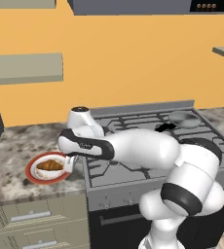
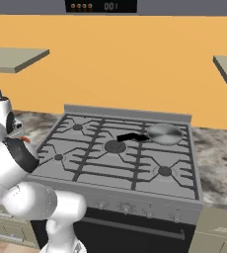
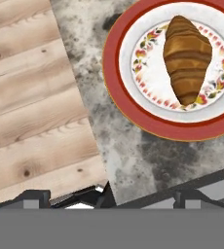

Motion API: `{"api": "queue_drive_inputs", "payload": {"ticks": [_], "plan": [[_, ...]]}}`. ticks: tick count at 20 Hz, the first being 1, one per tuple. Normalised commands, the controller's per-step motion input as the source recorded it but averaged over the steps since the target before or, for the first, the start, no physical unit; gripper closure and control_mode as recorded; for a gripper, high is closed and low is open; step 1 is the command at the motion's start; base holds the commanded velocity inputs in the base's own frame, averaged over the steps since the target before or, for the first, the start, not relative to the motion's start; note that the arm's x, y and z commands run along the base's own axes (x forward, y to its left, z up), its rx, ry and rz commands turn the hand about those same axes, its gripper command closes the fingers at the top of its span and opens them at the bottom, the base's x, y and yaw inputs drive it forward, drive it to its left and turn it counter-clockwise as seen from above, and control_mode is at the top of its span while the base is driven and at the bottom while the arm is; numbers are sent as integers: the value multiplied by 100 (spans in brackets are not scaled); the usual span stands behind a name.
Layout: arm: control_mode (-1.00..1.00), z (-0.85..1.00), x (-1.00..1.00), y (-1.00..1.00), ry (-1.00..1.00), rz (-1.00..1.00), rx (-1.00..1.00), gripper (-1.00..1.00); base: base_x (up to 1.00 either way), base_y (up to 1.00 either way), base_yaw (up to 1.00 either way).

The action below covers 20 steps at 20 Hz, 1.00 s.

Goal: Pick the croissant and place it on the pan. Then turn on the stove to warm the croissant.

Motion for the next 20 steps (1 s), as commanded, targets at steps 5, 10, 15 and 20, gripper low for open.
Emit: {"api": "queue_drive_inputs", "payload": {"ticks": [5,10,15,20], "plan": [[-100,-1,29,1,1,0,0,-100,0,0,0],[-100,-9,21,16,3,0,-3,-100,0,0,0],[-100,-11,24,23,4,0,-4,-100,0,0,0],[-100,-16,24,23,5,0,-5,-100,0,0,0]]}}
